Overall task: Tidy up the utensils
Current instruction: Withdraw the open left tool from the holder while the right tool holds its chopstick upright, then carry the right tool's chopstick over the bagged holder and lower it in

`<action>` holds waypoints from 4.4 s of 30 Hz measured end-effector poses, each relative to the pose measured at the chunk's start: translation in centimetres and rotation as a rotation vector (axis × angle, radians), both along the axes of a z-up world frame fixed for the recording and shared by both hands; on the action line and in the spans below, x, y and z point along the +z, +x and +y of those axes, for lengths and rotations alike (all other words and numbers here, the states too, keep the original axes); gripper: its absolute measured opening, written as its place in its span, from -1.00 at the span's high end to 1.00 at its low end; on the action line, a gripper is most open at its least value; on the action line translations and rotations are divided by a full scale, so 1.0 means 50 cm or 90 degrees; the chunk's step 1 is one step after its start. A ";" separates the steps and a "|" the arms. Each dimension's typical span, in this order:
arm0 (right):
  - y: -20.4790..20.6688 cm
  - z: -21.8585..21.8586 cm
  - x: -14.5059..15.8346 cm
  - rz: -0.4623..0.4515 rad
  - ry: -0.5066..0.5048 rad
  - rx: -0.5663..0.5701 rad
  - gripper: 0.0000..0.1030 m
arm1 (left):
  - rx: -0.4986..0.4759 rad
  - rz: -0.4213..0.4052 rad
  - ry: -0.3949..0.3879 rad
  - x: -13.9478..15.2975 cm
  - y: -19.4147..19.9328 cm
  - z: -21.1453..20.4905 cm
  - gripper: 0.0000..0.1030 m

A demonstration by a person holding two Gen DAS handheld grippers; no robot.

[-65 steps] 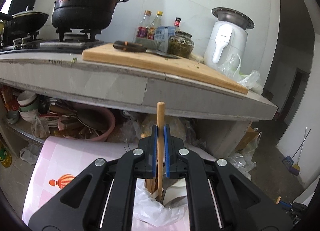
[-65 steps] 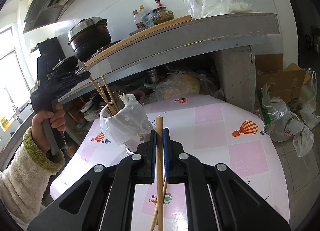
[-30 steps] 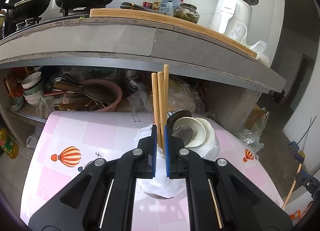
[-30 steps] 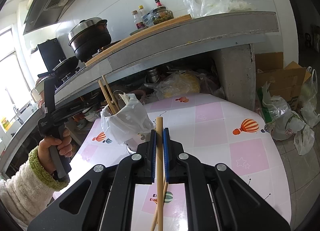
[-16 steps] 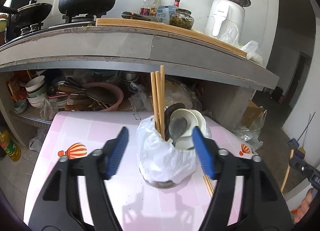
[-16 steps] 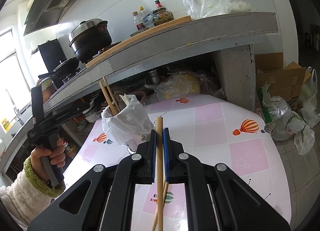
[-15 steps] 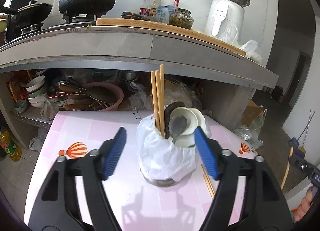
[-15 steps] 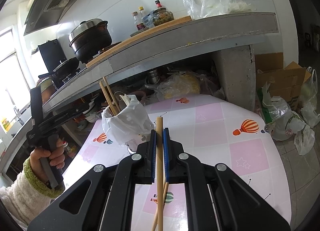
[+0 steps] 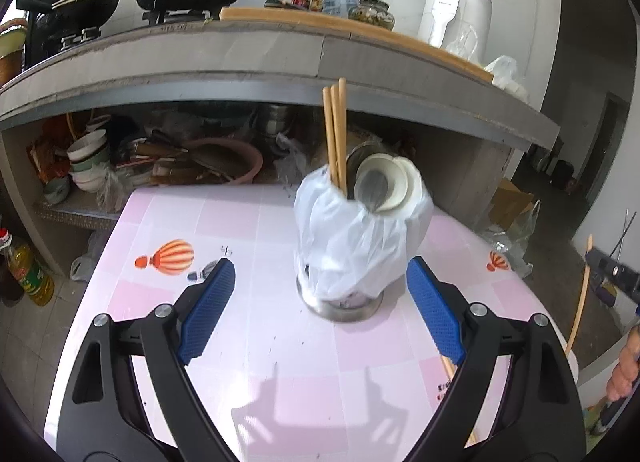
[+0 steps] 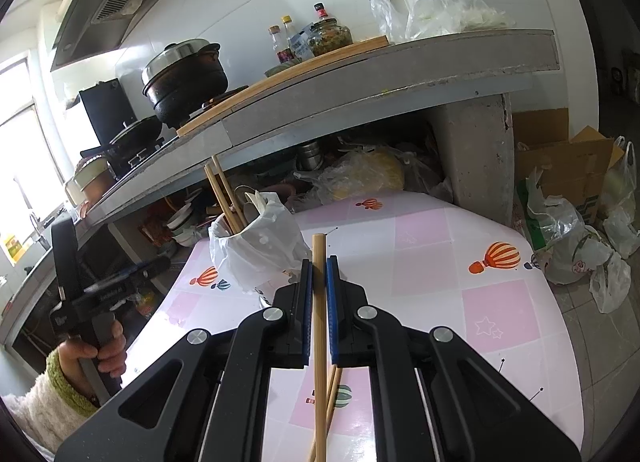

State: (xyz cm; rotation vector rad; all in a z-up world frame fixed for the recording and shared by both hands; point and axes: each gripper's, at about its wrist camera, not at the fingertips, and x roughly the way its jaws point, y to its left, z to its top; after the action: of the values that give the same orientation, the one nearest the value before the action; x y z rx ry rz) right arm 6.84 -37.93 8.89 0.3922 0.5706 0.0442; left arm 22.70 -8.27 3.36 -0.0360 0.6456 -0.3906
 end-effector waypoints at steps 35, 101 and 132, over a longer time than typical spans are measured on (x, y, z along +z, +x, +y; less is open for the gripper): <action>-0.001 0.008 0.008 -0.005 -0.003 0.003 0.86 | 0.018 0.016 0.004 -0.023 -0.016 0.021 -0.63; 0.127 0.070 0.251 -0.158 0.012 0.142 0.87 | 0.068 0.010 -0.015 -0.033 -0.031 0.094 -0.63; 0.475 0.211 0.210 -0.164 -0.069 0.191 0.87 | 0.154 0.022 -0.029 -0.055 -0.030 0.223 -0.63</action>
State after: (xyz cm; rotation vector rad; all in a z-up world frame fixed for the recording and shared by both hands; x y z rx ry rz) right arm 30.61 -27.36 19.37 0.1885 0.3718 0.3457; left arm 21.17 2.90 0.61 -0.1629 0.6573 -0.1721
